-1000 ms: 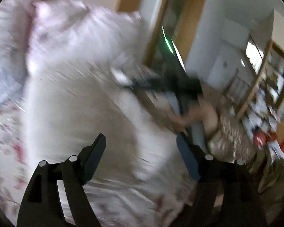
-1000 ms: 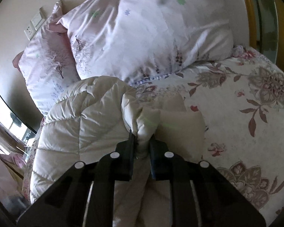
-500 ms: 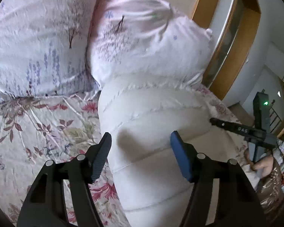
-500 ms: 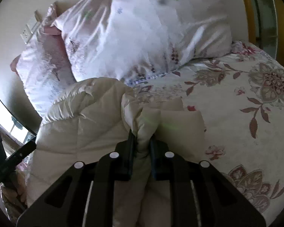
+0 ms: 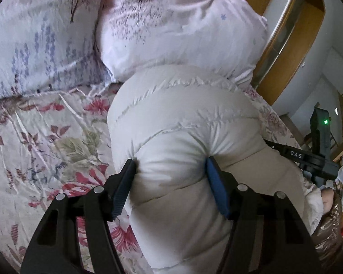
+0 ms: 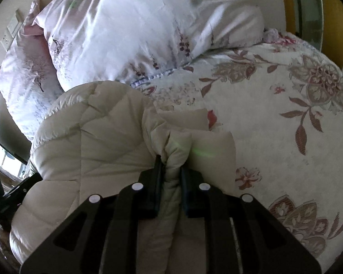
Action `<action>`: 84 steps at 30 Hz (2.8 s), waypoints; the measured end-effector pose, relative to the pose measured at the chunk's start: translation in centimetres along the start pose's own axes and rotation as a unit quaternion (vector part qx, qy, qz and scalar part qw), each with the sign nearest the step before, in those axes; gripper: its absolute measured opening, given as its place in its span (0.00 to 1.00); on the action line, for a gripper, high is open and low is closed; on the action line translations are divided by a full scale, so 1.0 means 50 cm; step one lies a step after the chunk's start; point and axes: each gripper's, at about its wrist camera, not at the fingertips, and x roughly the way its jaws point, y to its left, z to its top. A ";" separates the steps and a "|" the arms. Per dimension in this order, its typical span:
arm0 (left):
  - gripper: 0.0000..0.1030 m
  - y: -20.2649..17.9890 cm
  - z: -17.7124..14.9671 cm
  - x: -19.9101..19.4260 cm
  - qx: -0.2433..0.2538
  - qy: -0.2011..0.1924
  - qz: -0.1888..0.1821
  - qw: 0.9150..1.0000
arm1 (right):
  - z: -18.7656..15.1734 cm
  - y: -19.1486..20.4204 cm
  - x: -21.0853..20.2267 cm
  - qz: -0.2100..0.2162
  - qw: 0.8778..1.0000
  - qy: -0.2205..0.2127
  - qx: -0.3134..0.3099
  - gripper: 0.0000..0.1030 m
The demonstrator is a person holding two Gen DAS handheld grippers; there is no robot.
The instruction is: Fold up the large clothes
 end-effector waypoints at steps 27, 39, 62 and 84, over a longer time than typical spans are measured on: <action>0.77 -0.035 -0.108 -0.163 0.056 -0.001 -0.043 0.997 | -0.145 -0.002 -0.195 0.171 0.985 0.009 0.026 0.60; 0.78 -0.048 -0.138 -0.090 0.066 0.042 -0.014 0.997 | -0.230 -0.021 -0.121 0.091 0.994 0.041 0.038 0.16; 0.91 -0.045 -0.140 -0.060 0.058 0.045 -0.018 0.997 | -0.120 -0.040 -0.105 0.041 0.994 -0.042 0.093 0.08; 0.94 -0.065 -0.138 -0.047 0.085 0.040 0.004 0.996 | -0.152 -0.004 -0.195 0.016 0.994 -0.091 0.053 0.24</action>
